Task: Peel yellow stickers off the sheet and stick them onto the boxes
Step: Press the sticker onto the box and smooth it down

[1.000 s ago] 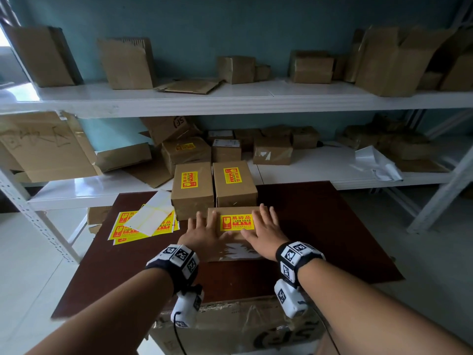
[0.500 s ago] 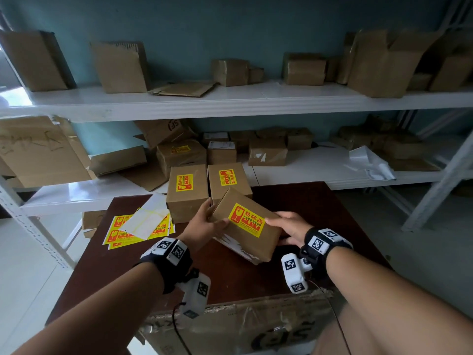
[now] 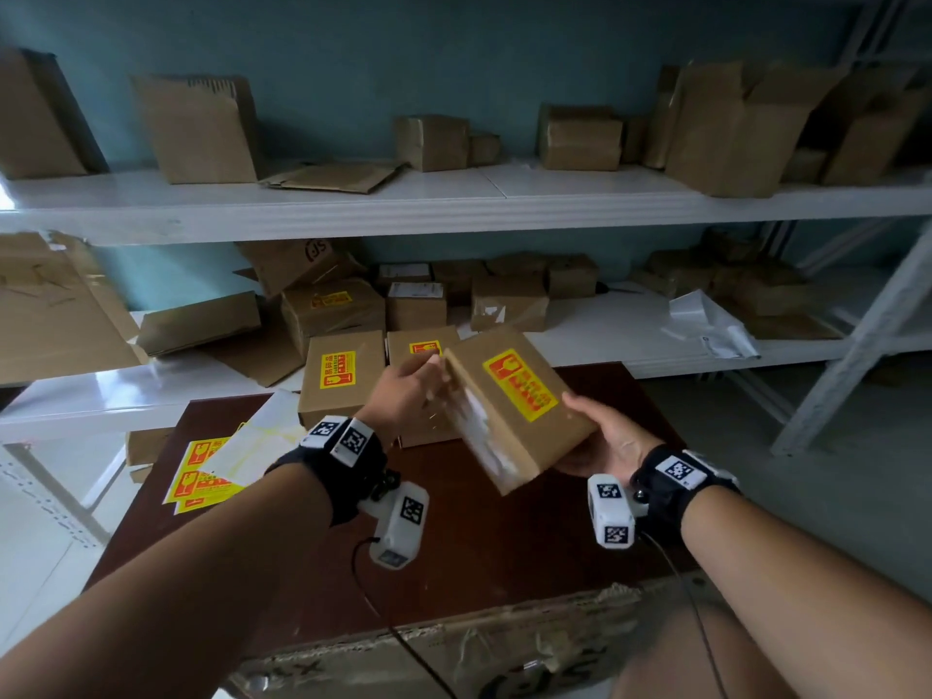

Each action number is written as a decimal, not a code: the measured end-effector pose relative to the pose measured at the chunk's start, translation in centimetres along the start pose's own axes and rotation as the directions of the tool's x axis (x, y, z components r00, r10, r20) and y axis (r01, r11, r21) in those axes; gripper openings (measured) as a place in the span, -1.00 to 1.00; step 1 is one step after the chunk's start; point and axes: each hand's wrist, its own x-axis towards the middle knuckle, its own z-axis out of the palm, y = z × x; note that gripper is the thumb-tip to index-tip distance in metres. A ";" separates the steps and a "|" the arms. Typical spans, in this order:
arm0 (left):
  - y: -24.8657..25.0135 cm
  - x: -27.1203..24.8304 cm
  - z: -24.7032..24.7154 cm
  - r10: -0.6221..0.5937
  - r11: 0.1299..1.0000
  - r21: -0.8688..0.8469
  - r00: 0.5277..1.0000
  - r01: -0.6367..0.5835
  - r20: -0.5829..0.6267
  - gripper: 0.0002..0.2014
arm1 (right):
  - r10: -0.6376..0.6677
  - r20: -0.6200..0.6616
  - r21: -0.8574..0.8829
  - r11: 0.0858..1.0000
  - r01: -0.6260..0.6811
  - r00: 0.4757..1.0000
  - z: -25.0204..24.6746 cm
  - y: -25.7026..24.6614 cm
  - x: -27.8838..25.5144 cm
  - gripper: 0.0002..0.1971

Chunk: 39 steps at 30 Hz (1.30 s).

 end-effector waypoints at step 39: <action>-9.0 9.5 -14.0 -0.397 0.910 0.017 0.884 0.413 -0.246 -0.79 | 0.013 -0.401 -0.411 0.891 -0.192 0.916 1.8 -2.8 12.8 -0.31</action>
